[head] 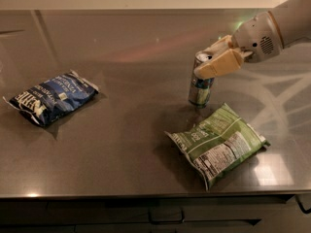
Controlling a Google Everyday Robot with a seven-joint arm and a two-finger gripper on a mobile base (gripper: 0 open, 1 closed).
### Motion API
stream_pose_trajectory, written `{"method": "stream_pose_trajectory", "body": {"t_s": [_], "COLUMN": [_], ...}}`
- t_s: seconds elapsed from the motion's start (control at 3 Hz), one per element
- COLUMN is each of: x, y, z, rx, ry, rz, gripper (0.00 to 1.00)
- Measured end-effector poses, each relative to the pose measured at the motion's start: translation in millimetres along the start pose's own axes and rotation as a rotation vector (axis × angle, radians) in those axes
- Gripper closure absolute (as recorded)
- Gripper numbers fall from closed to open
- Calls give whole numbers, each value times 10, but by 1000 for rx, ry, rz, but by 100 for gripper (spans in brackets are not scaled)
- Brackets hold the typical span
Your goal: Move redbull can near green jalapeno chip bag
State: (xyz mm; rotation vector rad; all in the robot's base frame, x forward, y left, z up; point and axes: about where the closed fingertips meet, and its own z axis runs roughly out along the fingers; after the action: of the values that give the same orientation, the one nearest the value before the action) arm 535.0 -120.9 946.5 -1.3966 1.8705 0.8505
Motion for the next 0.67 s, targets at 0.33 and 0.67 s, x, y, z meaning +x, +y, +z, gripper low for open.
{"method": "stream_pose_trajectory", "body": {"t_s": [0.33, 0.67], "x": [46, 106], "y": [100, 131], "z": [61, 91], "rx": [-19, -15], "ry": [2, 10], "rz": [-36, -53], "gripper": [82, 59]}}
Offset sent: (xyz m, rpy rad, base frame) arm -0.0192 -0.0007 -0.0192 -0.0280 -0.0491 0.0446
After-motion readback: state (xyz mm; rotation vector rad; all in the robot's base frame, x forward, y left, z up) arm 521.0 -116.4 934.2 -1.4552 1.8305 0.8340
